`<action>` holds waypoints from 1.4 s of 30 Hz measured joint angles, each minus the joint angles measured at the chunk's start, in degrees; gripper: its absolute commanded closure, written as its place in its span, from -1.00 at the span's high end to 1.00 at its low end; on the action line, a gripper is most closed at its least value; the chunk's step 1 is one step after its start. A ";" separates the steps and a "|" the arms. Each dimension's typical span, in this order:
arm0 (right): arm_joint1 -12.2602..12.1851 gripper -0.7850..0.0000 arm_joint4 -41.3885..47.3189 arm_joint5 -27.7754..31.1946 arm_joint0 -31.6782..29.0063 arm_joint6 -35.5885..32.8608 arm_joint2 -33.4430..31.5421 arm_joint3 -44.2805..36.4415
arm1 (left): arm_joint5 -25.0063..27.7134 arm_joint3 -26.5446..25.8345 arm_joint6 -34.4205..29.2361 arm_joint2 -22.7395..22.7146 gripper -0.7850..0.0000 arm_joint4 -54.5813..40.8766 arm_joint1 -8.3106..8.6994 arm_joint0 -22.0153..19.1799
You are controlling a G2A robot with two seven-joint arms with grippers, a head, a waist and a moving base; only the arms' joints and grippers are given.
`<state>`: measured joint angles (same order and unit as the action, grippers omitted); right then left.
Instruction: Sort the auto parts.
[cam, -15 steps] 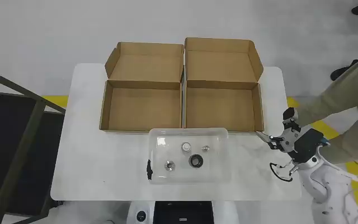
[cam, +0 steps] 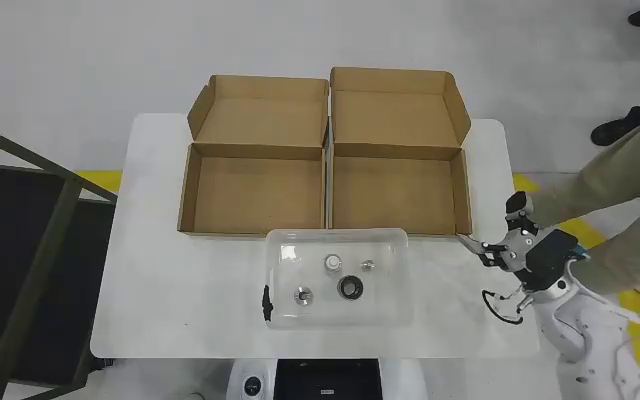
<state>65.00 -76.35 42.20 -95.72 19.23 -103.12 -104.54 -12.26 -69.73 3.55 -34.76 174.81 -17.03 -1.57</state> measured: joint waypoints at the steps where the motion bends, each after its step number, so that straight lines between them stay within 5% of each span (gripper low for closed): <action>1: -0.08 1.00 -0.40 0.60 0.16 -0.16 0.12 -0.32 | 0.00 0.00 0.00 0.00 1.00 0.00 0.00 0.00; 11: -1.08 1.00 -5.20 9.96 1.45 -2.21 2.71 -6.34 | 0.00 0.00 0.00 0.00 1.00 0.00 0.00 0.00; 21: -1.56 1.00 -5.85 15.47 3.20 -11.96 10.97 -12.18 | 0.00 0.00 0.00 0.00 1.00 0.00 0.00 0.00; 42: -1.81 1.00 -2.60 13.70 10.01 -28.46 25.62 -12.25 | 0.00 0.00 0.00 0.00 1.00 0.00 0.00 0.00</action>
<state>63.18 -78.95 55.91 -85.71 -9.24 -77.50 -116.78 -12.26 -69.73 3.55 -34.76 174.81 -17.03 -1.57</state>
